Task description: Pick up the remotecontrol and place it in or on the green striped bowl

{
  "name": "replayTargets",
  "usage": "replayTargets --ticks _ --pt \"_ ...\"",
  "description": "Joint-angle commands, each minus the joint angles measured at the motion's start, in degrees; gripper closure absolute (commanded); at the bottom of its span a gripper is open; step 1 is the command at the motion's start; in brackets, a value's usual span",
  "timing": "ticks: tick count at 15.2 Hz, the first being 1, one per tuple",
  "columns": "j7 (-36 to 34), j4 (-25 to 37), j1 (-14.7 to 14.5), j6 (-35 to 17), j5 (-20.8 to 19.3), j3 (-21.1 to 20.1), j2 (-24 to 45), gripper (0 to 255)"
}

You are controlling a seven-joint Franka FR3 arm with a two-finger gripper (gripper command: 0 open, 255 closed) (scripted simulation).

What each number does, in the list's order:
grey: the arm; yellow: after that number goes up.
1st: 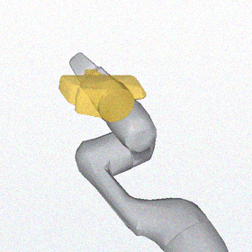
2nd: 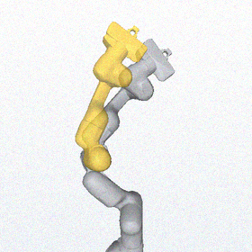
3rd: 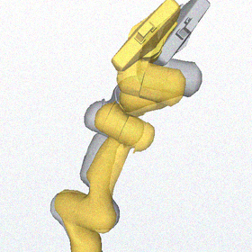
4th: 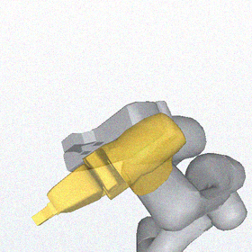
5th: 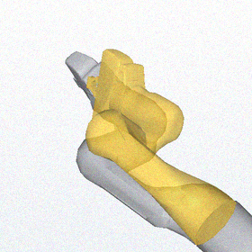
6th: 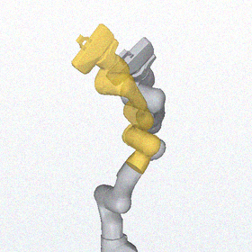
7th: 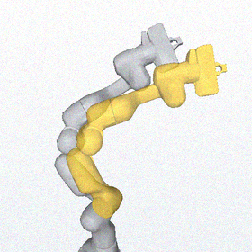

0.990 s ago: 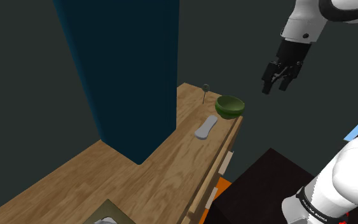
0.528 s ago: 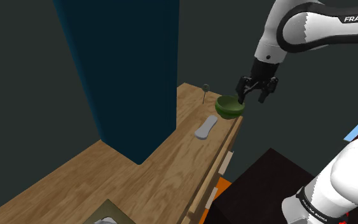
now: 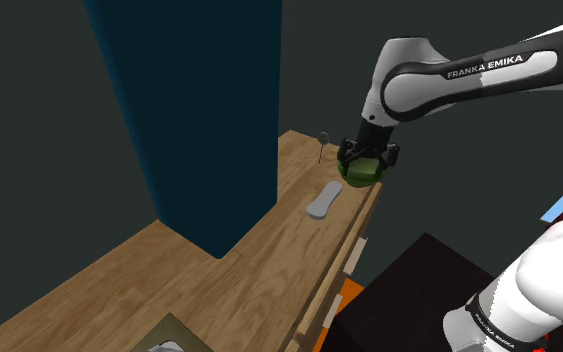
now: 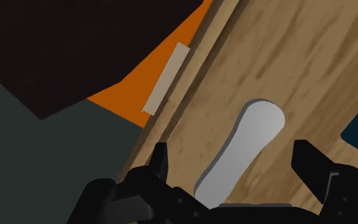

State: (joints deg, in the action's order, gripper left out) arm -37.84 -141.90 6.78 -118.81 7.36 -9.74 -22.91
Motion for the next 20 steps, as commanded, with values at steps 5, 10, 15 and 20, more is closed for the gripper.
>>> replayTargets --ticks 5,10,15,20 --pt "-12.3 2.7 2.7 -10.9 -2.1 -2.7 13.0 0" --pt "-23.0 7.0 4.2 -18.1 -6.0 -3.0 24.3 0" --pt "-29.7 10.3 4.2 -22.3 -8.9 -1.8 31.8 0" --pt "-30.4 9.8 4.0 -25.8 -10.0 -1.4 35.0 0"
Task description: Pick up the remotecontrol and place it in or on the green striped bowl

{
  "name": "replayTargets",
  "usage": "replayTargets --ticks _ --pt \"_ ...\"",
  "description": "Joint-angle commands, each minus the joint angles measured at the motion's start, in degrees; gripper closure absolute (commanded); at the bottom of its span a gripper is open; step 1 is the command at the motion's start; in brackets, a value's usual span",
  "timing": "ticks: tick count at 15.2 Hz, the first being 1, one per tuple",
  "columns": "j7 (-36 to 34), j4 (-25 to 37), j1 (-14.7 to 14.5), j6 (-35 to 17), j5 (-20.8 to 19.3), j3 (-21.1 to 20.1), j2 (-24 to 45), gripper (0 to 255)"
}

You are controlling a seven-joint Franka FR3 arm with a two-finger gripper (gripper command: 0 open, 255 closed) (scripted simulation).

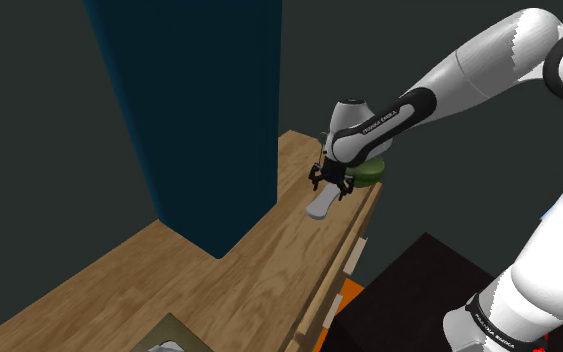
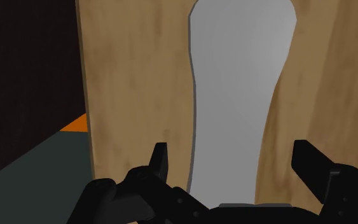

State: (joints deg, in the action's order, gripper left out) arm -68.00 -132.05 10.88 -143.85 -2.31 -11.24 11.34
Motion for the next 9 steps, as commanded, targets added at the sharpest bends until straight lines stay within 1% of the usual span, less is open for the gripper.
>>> replayTargets --ticks 1,9 --pt "-0.6 -0.1 -0.2 -1.9 -0.7 0.2 1.8 0" --pt "-0.6 -0.1 -0.2 -1.9 -0.6 0.2 1.8 0"
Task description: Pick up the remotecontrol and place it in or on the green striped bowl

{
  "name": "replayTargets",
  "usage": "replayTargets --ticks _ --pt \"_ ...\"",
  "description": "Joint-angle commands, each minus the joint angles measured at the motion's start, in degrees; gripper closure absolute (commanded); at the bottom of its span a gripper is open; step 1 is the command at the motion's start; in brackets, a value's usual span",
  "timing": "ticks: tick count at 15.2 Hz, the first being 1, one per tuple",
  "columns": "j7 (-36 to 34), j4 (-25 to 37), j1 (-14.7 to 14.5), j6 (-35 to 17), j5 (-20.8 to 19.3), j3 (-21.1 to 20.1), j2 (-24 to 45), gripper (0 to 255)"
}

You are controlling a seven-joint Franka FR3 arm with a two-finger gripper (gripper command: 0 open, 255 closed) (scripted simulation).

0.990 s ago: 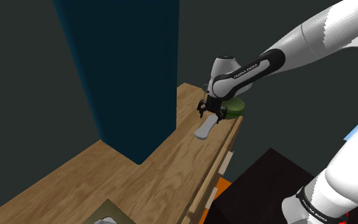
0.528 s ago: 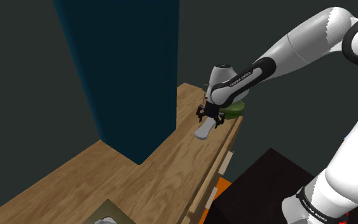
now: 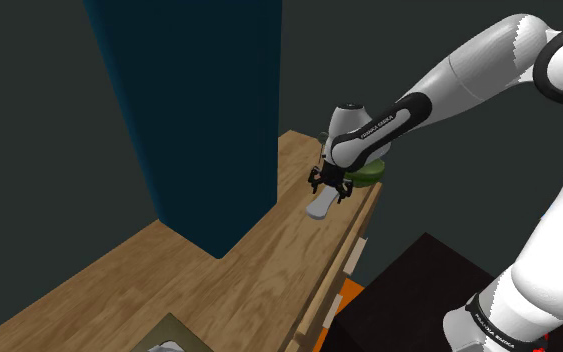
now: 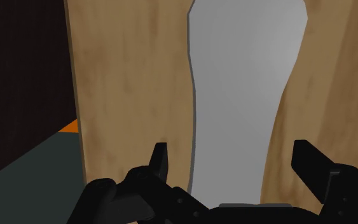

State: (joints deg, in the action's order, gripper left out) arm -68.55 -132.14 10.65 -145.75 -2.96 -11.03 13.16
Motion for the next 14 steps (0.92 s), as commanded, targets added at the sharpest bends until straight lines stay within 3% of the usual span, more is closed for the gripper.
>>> replayTargets --ticks 1,10,14 --pt "0.0 0.0 0.0 0.0 0.0 0.0 0.0 255" --pt "0.0 0.0 0.0 0.0 0.0 0.0 0.0 255" --pt "0.6 0.3 0.2 2.8 0.9 -0.3 -2.6 255"
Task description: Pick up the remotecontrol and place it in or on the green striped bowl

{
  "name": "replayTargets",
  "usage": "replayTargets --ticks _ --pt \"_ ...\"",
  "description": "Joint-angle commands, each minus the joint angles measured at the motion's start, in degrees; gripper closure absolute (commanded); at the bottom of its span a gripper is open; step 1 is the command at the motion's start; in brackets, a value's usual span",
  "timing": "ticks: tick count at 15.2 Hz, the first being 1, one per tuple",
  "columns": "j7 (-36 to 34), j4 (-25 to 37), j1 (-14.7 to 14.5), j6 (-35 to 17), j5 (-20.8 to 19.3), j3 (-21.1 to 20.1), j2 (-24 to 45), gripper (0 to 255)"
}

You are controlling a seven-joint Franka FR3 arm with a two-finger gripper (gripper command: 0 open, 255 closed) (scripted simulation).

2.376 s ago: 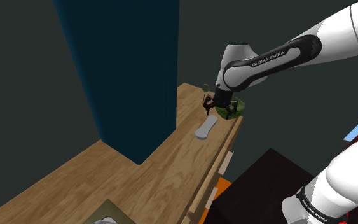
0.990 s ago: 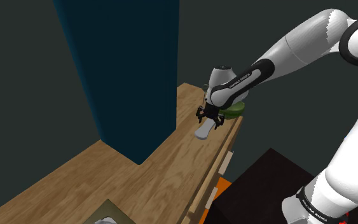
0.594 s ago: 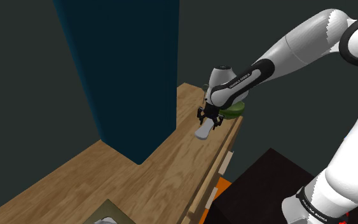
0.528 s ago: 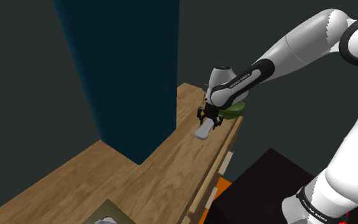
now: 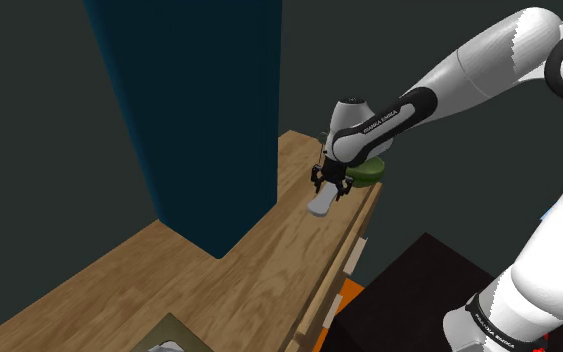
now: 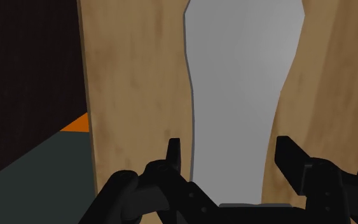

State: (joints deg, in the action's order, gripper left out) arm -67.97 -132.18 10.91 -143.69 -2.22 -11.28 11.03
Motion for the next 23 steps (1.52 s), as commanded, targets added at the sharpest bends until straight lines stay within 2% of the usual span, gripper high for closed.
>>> replayTargets --ticks 1,23 --pt "0.2 0.5 0.0 1.5 0.4 -0.2 -1.1 255" --pt "2.2 6.1 0.5 17.9 3.5 -0.5 -12.1 255"
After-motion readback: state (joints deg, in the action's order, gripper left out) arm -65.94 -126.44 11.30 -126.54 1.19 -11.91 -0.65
